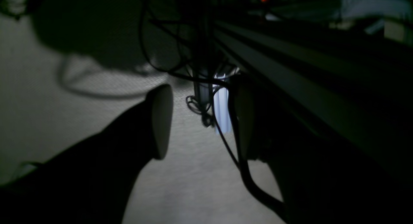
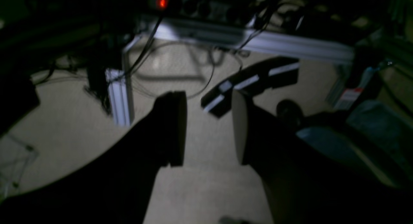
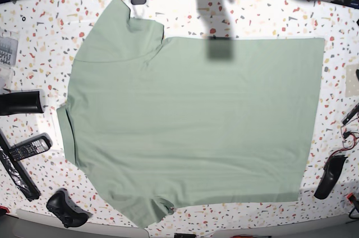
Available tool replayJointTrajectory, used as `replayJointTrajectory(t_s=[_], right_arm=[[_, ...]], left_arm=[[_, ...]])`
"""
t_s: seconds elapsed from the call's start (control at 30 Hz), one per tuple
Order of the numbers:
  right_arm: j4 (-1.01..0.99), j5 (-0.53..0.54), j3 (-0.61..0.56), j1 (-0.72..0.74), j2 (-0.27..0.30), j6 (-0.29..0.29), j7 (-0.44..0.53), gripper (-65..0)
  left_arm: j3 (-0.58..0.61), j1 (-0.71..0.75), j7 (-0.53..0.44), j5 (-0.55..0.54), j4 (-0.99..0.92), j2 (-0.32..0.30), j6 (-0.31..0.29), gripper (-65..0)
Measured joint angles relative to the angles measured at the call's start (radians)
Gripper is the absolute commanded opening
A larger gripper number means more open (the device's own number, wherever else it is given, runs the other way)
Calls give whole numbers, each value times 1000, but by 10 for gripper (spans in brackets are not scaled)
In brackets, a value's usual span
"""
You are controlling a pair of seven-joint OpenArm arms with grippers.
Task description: Fold the T-shirt properly
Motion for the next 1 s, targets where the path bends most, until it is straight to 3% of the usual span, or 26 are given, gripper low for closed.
replayJointTrajectory(t_s=[0.1,0.2,0.4,0.5,0.9,1.0], right_arm=[[1,0,0,-43,24,48,99,-422],[2,0,0,-93,48,75,204,-421],[39,0,0,-159,54,90,210,-421],[87,0,0,-176,49,142,210,-421],[153,0,0,-221,51,142,210,-422],[152,0,0,-237,52,142,273,-422]], left_arm=[[0,39,-21,6,22,6,82,-350],[0,78,-12,5,82,8,111,-350],[0,94,93,7,160,5,111,-350],[0,94,94,7,164,5,111,-350],[0,116,89,6,173,10,111,-350],[0,123,90,7,194,10,111,-350]])
